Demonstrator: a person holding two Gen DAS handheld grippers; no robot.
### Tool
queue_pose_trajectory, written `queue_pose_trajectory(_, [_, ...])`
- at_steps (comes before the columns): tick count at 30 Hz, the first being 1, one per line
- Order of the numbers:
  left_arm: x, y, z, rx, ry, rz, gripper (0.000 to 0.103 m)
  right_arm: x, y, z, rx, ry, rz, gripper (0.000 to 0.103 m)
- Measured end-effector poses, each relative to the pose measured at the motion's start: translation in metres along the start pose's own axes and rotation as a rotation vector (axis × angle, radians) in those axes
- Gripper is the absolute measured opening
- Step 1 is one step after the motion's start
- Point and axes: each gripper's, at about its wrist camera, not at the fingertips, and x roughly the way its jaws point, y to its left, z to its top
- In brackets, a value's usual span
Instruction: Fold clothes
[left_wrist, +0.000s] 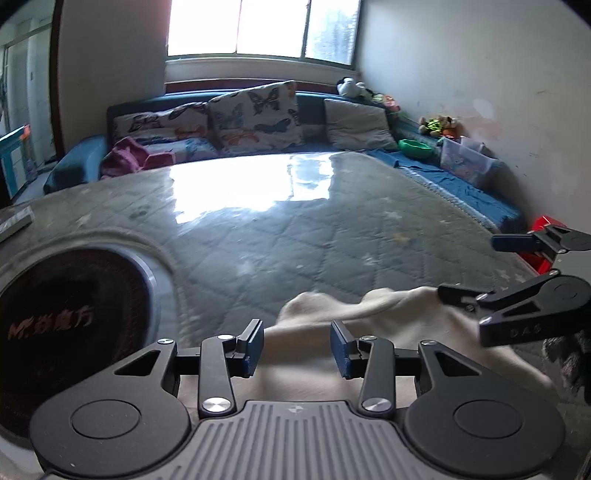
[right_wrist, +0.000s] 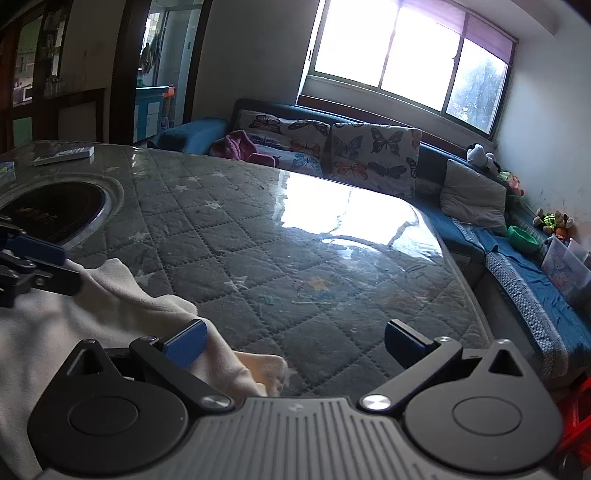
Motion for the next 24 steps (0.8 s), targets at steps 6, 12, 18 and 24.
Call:
queue_pose_trajectory(6, [0.020, -0.005, 0.007, 0.009, 0.027, 0.008, 0.043, 0.011, 0.022, 0.011, -0.054, -0.007, 0.036, 0.103])
queue_pose_trajectory(12, [0.032, -0.003, 0.006, 0.015, 0.048, 0.023, 0.045, 0.034, 0.040, 0.016, -0.111, 0.036, 0.040, 0.103])
queue_pose_trajectory(18, [0.023, 0.002, 0.006, -0.016, 0.025, 0.007, 0.044, 0.023, 0.030, 0.016, -0.091, 0.027, 0.051, 0.103])
queue_pose_trajectory(24, [0.024, 0.010, 0.004, -0.049, 0.028, 0.036, 0.046, 0.011, 0.021, 0.005, -0.087, 0.027, 0.032, 0.103])
